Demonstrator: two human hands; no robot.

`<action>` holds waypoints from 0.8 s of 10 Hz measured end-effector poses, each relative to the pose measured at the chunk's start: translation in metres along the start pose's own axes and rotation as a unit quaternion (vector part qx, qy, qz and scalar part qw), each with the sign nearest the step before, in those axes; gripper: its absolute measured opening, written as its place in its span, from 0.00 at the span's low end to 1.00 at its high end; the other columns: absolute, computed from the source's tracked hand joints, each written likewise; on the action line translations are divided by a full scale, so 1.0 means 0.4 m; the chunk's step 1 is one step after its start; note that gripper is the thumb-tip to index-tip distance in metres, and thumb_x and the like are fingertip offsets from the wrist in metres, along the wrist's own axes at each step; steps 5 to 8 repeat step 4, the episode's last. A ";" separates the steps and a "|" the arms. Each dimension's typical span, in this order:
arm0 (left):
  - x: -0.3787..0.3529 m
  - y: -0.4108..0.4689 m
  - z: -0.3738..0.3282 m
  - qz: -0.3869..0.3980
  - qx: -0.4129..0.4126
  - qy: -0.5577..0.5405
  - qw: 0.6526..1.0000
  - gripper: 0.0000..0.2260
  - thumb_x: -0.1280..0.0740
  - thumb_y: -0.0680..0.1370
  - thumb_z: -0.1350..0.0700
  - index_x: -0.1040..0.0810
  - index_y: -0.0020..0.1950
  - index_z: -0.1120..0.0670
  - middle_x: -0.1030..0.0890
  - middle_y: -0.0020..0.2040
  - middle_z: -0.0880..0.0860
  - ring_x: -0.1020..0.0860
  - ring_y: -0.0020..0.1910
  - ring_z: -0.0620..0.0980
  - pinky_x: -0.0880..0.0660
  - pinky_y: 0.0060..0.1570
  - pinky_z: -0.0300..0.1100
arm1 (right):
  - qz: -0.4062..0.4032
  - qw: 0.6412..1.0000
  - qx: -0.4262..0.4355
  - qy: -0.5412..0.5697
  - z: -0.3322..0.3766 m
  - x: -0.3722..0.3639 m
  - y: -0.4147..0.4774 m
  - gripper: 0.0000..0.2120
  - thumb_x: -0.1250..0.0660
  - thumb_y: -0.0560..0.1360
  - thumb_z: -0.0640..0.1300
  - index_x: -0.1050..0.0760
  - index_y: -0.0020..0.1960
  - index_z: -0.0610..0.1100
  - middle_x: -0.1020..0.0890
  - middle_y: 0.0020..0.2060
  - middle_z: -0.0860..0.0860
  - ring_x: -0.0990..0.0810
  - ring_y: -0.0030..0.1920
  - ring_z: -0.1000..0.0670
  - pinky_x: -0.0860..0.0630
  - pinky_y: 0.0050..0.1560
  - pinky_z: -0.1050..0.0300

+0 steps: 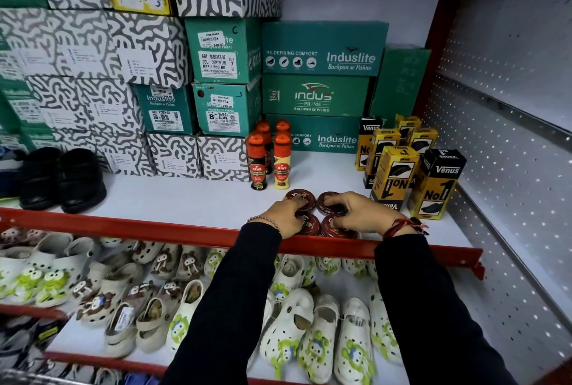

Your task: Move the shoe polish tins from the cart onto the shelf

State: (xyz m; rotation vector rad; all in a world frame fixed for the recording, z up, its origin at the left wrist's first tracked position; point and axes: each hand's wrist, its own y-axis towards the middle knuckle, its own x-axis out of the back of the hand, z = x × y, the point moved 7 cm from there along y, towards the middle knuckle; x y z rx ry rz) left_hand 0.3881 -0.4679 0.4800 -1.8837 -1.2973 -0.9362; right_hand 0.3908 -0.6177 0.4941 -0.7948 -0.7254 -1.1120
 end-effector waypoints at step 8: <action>0.086 -0.007 -0.043 -0.061 -0.054 -0.009 0.997 0.25 0.42 0.82 0.60 0.39 0.79 0.53 0.40 0.80 0.55 0.39 0.79 0.56 0.40 0.77 0.45 | -0.167 0.983 0.073 0.010 0.064 0.107 -0.046 0.21 0.36 0.78 0.44 0.29 0.71 0.46 0.30 0.74 0.51 0.33 0.74 0.49 0.40 0.75 0.55</action>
